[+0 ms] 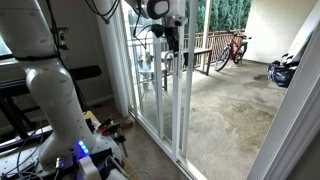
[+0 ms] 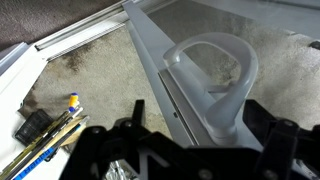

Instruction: Slide the glass door to the right

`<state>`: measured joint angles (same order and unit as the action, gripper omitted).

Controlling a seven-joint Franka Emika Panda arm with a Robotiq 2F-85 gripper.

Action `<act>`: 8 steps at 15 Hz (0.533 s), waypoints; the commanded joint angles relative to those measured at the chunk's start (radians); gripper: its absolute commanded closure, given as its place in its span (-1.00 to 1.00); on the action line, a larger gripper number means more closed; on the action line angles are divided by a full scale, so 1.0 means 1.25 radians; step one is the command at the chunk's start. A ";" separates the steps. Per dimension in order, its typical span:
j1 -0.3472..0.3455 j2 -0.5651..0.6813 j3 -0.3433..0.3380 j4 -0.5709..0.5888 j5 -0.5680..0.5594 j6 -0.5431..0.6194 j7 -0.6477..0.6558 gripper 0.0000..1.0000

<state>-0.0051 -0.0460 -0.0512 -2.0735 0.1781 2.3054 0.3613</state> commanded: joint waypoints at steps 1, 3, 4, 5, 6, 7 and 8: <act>-0.008 0.000 0.008 0.001 0.000 -0.002 -0.001 -1.00; -0.008 0.000 0.008 0.001 0.000 -0.002 -0.001 -1.00; -0.005 0.004 0.011 -0.001 0.009 0.004 -0.005 -1.00; -0.004 0.009 0.013 -0.004 0.014 0.017 -0.006 -1.00; -0.004 0.012 0.014 -0.005 0.020 0.025 -0.013 -1.00; -0.005 0.018 0.013 -0.003 0.020 0.028 -0.012 -1.00; -0.006 0.023 0.013 0.000 0.021 0.029 -0.013 -1.00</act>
<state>-0.0046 -0.0346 -0.0409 -2.0738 0.1781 2.3171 0.3613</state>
